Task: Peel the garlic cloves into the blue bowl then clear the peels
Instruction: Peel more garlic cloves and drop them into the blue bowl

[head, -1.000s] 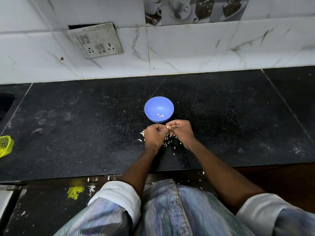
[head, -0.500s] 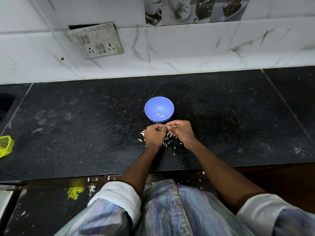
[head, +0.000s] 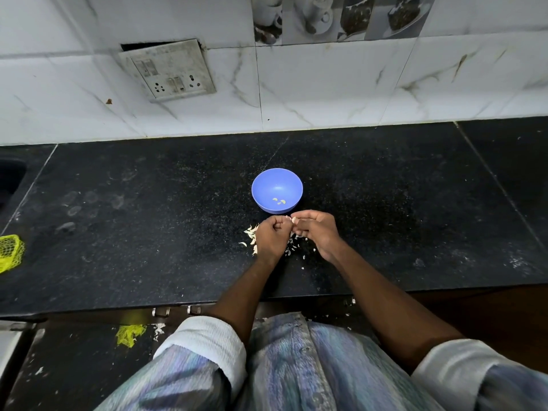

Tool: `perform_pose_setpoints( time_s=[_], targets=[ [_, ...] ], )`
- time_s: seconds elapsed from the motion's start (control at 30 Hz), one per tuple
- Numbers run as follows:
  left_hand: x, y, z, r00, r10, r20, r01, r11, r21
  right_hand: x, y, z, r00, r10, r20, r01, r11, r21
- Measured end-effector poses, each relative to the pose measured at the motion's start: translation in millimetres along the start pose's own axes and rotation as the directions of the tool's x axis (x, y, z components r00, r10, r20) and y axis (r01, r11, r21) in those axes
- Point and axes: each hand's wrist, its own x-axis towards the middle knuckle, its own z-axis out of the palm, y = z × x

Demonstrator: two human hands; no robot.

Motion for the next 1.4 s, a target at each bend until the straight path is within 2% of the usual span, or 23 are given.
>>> perform_pose_setpoints(
  time_s=[0.1,0.2,0.37,0.6,0.87,1.1,1.4],
  targets=[
    [-0.3,-0.5,0.6,0.999,-0.033,0.004,0.033,0.996,-0.085,-0.7,-0.8,-1.3,0.999,0.048,0.001,-0.048,0.991,0.123],
    [-0.5,1.0,0.0,1.000,-0.006,-0.013,0.005,0.998,-0.070,-0.1,-0.9,-1.9,0.997,0.070,-0.017,-0.067,0.983,0.170],
    [-1.7,2.5,-1.9,0.995,0.095,0.002,-0.095,0.995,0.005,1.4,0.9,-1.4,0.994,0.097,-0.052,-0.088,0.983,0.162],
    [-6.7,8.6,-5.3,0.978,0.194,-0.081,-0.188,0.979,0.082,0.5,-2.2,0.2,0.995,0.080,-0.052,-0.076,0.994,0.082],
    [-4.1,6.1,-5.3,0.975,0.196,-0.106,-0.188,0.979,0.083,1.2,-2.7,3.6,0.991,0.117,-0.071,-0.111,0.990,0.082],
    [-3.0,7.5,-4.7,0.979,0.170,-0.109,-0.168,0.985,0.028,-1.0,-1.6,2.3,0.991,0.131,-0.017,-0.129,0.986,0.102],
    [-2.1,4.9,-3.8,0.960,0.266,-0.083,-0.258,0.962,0.091,-0.1,-0.4,2.3,0.983,0.185,0.008,-0.184,0.968,0.170]
  ],
)
